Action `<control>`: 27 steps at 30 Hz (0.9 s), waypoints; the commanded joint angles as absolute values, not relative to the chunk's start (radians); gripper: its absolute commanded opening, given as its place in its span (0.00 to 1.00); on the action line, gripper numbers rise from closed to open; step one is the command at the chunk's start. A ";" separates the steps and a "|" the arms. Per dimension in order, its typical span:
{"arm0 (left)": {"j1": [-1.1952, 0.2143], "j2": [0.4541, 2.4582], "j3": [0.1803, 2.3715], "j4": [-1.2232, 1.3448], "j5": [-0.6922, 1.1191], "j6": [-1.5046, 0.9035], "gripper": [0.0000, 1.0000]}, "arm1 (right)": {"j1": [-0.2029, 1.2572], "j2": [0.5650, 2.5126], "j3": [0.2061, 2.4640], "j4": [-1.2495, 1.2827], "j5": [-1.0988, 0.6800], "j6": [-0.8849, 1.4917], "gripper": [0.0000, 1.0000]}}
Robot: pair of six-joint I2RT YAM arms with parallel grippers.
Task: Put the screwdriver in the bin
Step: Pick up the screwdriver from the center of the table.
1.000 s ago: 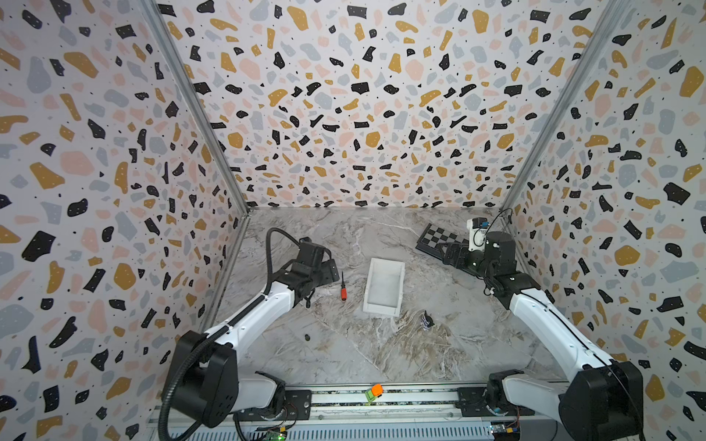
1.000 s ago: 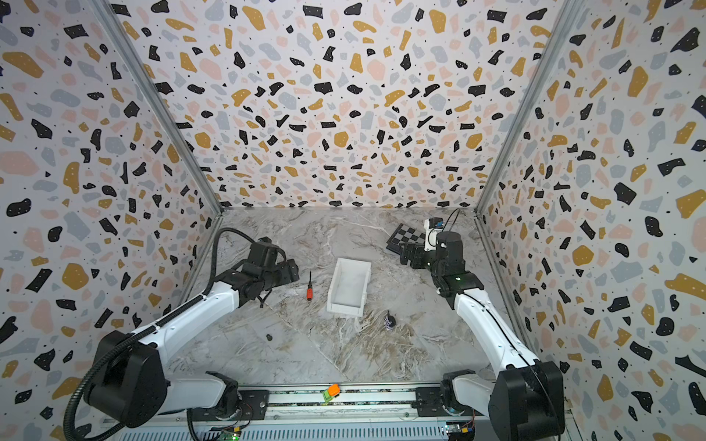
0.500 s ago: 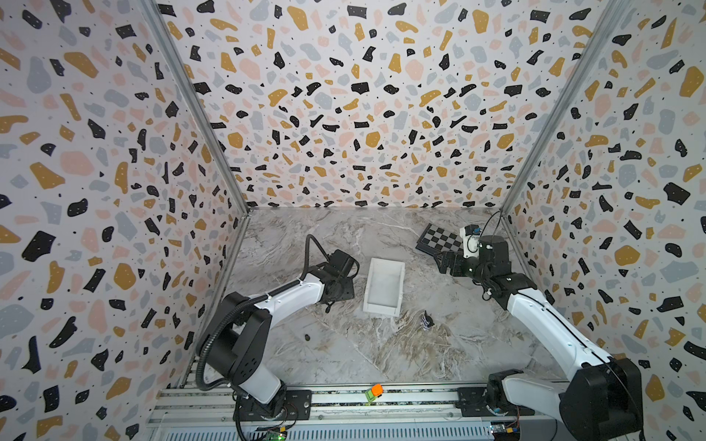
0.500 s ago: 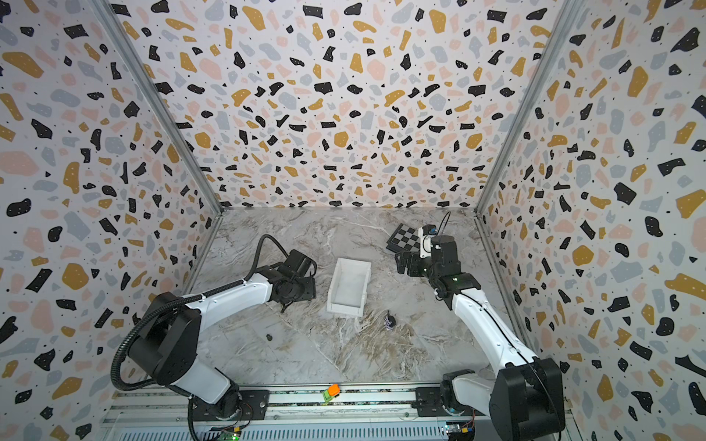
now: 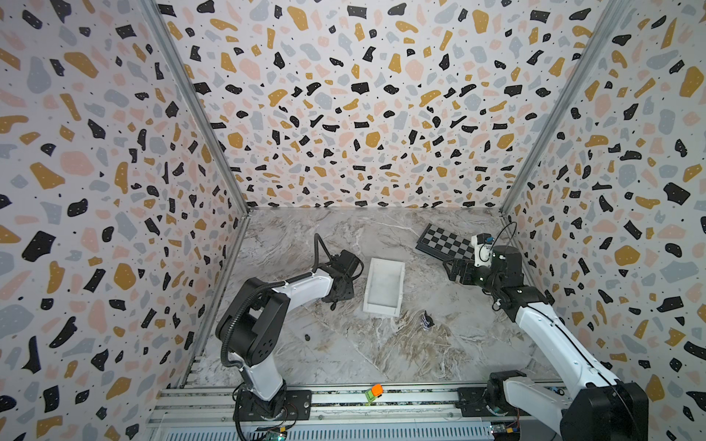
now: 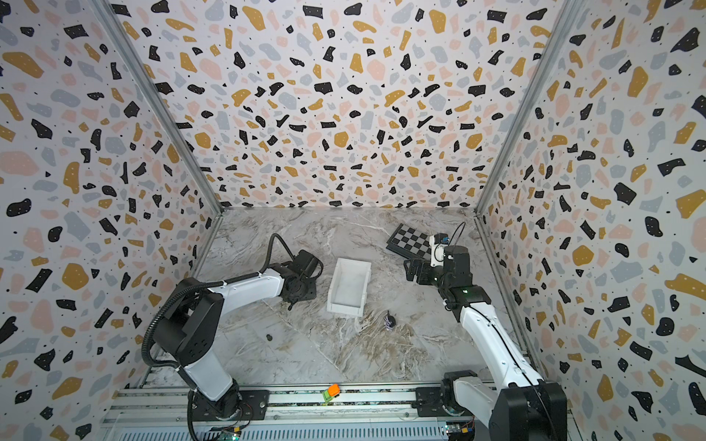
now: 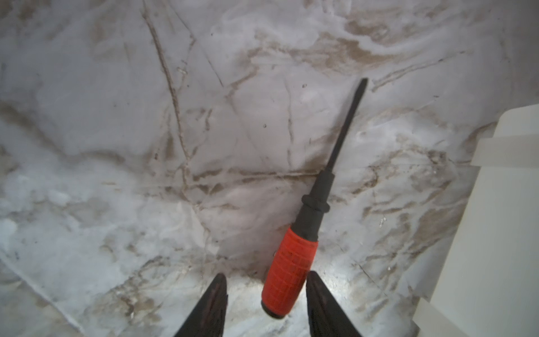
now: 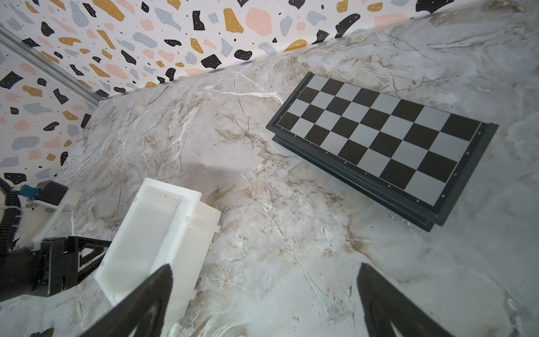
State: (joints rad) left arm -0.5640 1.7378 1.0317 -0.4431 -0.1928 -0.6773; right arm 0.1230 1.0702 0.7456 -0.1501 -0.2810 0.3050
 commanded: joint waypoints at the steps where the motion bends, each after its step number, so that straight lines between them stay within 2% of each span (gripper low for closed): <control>1: -0.571 1.751 1.058 -0.446 -0.216 -0.694 0.47 | 0.114 1.052 0.741 -0.132 -0.308 0.298 0.99; 16: -0.584 1.817 1.127 -0.467 -0.240 -0.606 0.47 | 0.070 1.016 0.713 -0.126 -0.339 0.295 0.99; 27: -0.584 1.848 1.134 -0.515 -0.264 -0.561 0.37 | 0.053 1.000 0.716 -0.139 -0.347 0.295 0.99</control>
